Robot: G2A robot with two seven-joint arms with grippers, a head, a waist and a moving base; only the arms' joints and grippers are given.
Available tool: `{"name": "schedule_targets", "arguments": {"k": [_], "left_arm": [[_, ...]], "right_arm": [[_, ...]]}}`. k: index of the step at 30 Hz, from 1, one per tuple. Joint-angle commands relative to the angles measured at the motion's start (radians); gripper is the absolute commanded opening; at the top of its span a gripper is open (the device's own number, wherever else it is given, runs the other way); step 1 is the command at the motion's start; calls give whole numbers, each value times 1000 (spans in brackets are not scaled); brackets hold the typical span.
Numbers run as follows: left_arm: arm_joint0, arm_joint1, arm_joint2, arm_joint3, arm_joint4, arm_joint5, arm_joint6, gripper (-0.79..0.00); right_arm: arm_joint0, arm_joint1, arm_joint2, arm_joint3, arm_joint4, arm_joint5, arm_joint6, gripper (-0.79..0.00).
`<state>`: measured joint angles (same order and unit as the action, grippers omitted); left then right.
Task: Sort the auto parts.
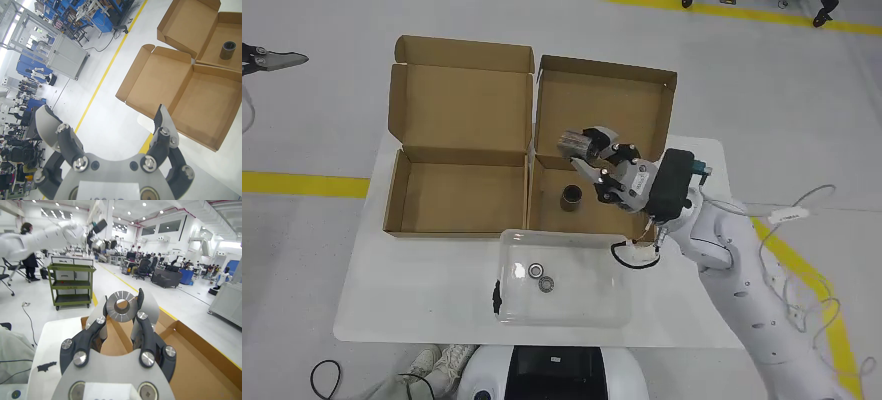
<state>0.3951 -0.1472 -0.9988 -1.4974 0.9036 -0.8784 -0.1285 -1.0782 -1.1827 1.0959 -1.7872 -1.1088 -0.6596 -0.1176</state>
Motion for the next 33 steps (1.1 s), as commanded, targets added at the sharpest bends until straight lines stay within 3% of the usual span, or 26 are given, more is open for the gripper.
{"name": "schedule_targets", "arguments": {"k": [1, 13, 24, 33], "left_arm": [[0, 0, 0, 0, 0, 0, 0, 0], [0, 0, 0, 0, 0, 0, 0, 0], [0, 0, 0, 0, 0, 0, 0, 0], [0, 0, 0, 0, 0, 0, 0, 0]], "right_arm": [[-13, 2, 2, 3, -37, 12, 26, -785], [-59, 19, 8, 63, -224, 40, 317, -785], [-10, 14, 12, 190, -105, 92, 589, -785], [73, -7, -44, 336, 40, 118, 704, -785]]}}
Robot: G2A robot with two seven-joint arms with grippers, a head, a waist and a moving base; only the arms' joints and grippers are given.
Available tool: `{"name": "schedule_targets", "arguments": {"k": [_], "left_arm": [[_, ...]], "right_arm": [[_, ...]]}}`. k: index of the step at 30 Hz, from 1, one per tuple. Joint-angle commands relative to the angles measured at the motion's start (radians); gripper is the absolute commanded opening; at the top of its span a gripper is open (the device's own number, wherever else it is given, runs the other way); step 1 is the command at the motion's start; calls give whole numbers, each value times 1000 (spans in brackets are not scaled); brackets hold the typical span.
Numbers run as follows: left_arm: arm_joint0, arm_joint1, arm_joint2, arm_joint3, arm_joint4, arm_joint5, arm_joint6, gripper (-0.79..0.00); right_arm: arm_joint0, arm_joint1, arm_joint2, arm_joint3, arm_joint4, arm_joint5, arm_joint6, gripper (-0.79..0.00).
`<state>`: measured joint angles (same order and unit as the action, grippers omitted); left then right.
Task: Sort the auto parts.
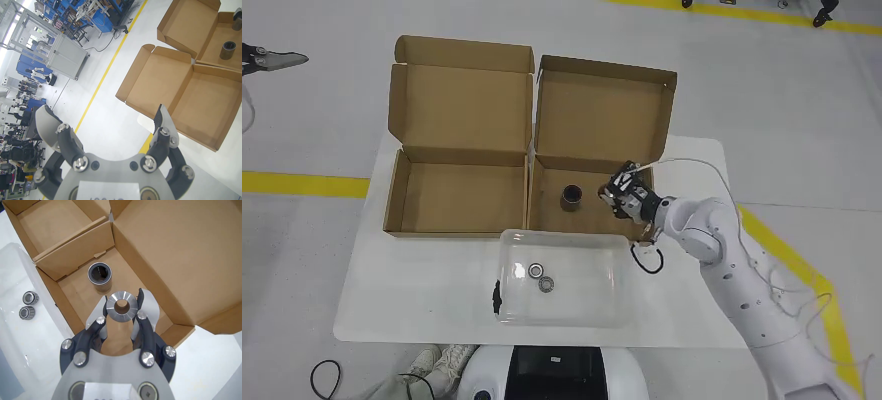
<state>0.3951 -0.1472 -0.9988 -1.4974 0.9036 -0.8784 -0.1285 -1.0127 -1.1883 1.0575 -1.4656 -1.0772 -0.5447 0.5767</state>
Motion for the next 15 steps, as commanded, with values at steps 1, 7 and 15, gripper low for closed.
{"name": "schedule_targets", "arguments": {"k": [1, 7, 15], "left_arm": [[0, 0, 0, 0, 0, 0, 0, 0], [0, 0, 0, 0, 0, 0, 0, 0], [0, 0, 0, 0, 0, 0, 0, 0]], "right_arm": [[16, -5, -14, 30, 23, 7, 19, -785], [61, -19, -62, 95, 58, 19, 64, -785], [110, -37, -111, 168, 74, 29, 66, -785]]}}
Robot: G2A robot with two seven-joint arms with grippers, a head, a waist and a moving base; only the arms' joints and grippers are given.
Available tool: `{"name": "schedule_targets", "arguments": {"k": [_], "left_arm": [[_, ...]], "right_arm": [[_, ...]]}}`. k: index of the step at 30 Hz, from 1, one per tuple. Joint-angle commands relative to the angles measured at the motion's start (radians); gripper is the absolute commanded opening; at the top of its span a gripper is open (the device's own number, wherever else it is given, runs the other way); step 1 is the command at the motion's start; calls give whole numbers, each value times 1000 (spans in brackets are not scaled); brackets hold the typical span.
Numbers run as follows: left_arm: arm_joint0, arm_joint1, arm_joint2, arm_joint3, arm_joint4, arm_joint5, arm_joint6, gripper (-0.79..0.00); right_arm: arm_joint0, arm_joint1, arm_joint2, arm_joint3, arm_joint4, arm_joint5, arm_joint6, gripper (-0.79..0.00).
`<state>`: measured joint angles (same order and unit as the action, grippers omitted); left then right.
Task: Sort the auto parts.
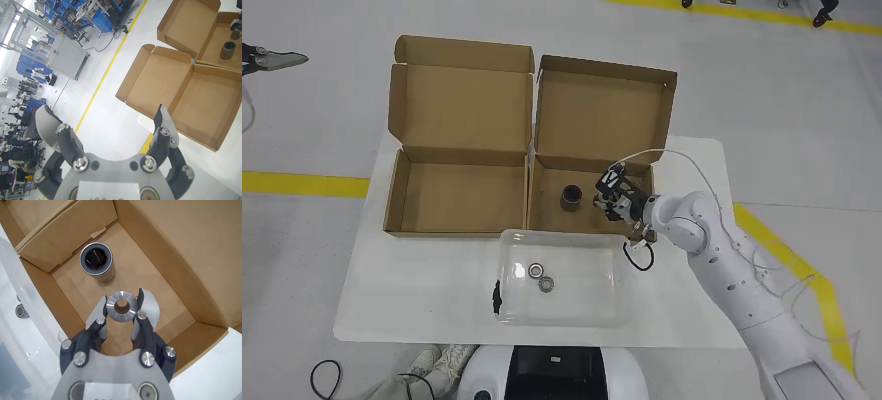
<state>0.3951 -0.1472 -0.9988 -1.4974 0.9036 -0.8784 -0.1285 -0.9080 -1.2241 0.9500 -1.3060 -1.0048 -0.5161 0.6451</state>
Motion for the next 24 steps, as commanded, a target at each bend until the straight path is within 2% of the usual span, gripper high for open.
{"name": "schedule_targets", "arguments": {"k": [1, 7, 14, 18, 20, 21, 23, 24], "left_arm": [[0, 0, 0, 0, 0, 0, 0, 0], [0, 0, 0, 0, 0, 0, 0, 0], [0, 0, 0, 0, 0, 0, 0, 0], [0, 0, 0, 0, 0, 0, 0, 0], [0, 0, 0, 0, 0, 0, 0, 0], [0, 0, 0, 0, 0, 0, 0, 0], [0, 0, 0, 0, 0, 0, 0, 0], [0, 0, 0, 0, 0, 0, 0, 0]], "right_arm": [[12, -4, -9, 19, 0, -1, -7, -785], [39, -17, -42, 74, 7, -4, -26, -763], [63, -28, -64, 119, 7, -3, -35, -625], [71, -32, -71, 131, 6, -2, -38, -428], [71, -33, -73, 131, -1, -4, -51, -271], [70, -33, -74, 130, -4, -5, -55, -219], [68, -33, -75, 120, -10, -8, -61, -126], [67, -32, -74, 113, -16, -9, -63, -108]]}}
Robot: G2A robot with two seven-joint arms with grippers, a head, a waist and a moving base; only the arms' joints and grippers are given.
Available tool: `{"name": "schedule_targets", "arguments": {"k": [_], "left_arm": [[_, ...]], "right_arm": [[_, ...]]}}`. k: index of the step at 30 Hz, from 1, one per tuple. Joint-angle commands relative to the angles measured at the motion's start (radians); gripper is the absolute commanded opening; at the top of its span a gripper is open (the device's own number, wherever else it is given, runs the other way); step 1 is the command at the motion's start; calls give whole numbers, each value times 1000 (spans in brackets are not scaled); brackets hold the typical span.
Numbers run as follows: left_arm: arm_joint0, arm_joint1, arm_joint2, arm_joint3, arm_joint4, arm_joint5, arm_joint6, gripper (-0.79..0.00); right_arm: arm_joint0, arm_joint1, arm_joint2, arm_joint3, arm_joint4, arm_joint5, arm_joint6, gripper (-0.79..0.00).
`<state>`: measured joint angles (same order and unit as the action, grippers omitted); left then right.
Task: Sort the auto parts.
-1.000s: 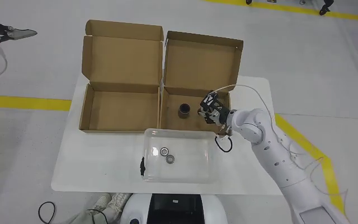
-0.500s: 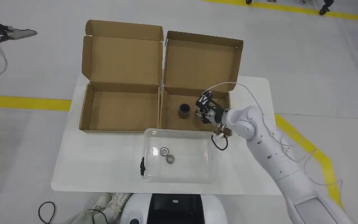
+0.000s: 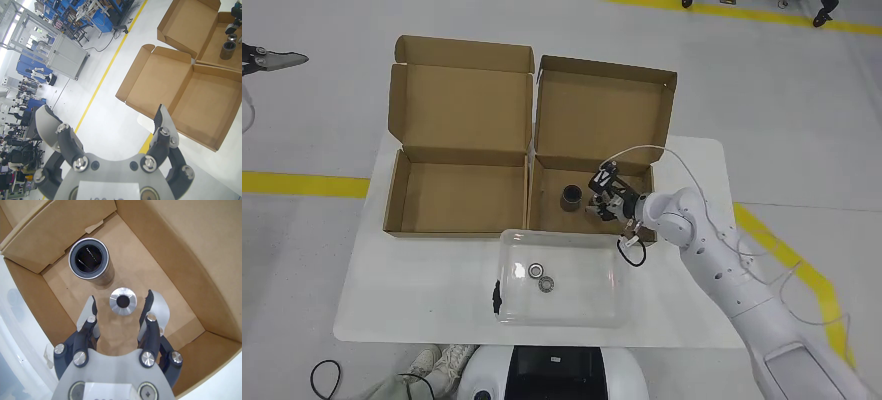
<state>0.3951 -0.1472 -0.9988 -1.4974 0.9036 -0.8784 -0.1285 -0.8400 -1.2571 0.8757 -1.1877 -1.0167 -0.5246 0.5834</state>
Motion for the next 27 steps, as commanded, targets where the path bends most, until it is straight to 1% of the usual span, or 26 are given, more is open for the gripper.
{"name": "schedule_targets", "arguments": {"k": [1, 6, 8, 12, 18, 23, 27], "left_arm": [[0, 0, 0, 0, 0, 0, 0, 0], [0, 0, 0, 0, 0, 0, 0, 0], [0, 0, 0, 0, 0, 0, 0, 0], [0, 0, 0, 0, 0, 0, 0, 0], [0, 0, 0, 0, 0, 0, 0, 0], [0, 0, 0, 0, 0, 0, 0, 0], [0, 0, 0, 0, 0, 0, 0, 0]], "right_arm": [[-2, 2, 2, -16, -11, -2, -3, -86], [-31, 13, 30, -118, -31, -16, -26, -15], [-53, 20, 46, -180, -37, -26, -37, -3], [-108, 34, 77, -306, -40, -64, -65, 0], [-184, 45, 79, -432, -14, -178, -147, 0], [-229, 51, 62, -500, -66, -210, -172, 0], [-255, 52, 48, -533, -101, -211, -204, 0]]}}
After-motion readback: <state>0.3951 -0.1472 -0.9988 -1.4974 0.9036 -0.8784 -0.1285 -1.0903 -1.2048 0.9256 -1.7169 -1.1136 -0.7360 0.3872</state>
